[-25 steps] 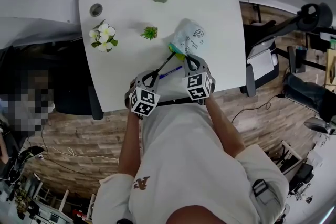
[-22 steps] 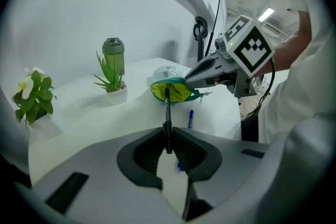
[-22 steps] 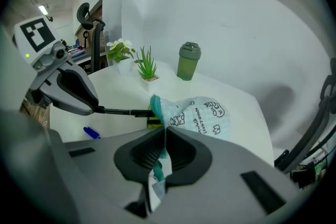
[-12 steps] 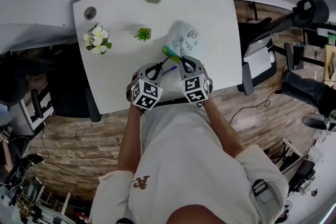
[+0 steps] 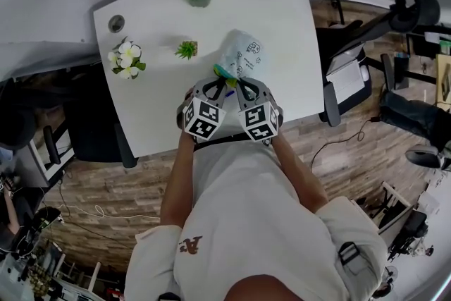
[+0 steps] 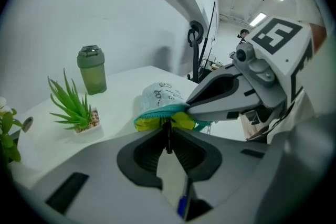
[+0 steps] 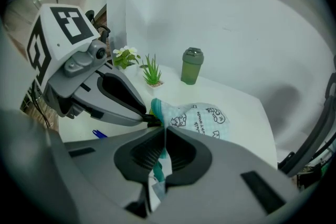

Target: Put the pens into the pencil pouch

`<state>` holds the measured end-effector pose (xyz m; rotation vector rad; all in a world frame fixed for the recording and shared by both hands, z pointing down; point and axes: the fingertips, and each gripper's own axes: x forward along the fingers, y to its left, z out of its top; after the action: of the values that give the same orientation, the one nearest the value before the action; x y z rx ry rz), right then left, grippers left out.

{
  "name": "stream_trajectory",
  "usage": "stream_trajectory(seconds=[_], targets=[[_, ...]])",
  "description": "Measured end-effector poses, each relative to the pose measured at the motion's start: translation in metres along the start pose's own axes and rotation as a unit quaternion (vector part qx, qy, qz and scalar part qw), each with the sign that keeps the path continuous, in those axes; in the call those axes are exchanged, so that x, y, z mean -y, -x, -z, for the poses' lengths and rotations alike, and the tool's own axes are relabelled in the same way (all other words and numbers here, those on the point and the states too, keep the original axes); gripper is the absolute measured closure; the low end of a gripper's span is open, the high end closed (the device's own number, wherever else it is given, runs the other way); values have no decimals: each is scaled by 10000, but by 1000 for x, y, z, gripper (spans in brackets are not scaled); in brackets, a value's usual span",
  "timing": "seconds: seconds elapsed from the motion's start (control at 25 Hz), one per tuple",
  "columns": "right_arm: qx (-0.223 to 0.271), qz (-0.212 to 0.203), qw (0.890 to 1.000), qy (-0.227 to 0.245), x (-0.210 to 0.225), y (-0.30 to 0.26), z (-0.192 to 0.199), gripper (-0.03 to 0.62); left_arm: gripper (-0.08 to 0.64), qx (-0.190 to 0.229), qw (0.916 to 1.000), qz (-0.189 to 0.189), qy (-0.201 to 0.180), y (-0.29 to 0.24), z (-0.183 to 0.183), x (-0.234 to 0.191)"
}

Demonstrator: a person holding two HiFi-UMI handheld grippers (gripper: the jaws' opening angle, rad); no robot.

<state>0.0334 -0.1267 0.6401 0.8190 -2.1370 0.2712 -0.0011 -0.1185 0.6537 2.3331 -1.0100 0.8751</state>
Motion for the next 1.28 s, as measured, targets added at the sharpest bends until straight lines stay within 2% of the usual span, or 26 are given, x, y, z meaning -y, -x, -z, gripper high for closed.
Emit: stream_trajectory(seconds=[0.44,0.52,0.6,0.72,1.12,1.28], targets=[[73,-2,9999,-90,3,2,-1,578,506,479,9982,90,347,-29,-17,-1],[84,8,9999,-99,3,1,-2,578,500,453,9984,56,332,-30,-15,-1],[95,22,9999,-105,4,1,-2,578,436,400,9988,44,286,-29,-13,1],[101,41,9999,-103,4,0,-3,578,402,349,9990,-2,266,-23,-8,1],[50,108,9999,-76,2,0,-2,577,402,219,9994,-221,177,15,21,0],[43,128,9999,-73,-1,-1,-2,577,405,130,9996,-192,138,28,38,3]])
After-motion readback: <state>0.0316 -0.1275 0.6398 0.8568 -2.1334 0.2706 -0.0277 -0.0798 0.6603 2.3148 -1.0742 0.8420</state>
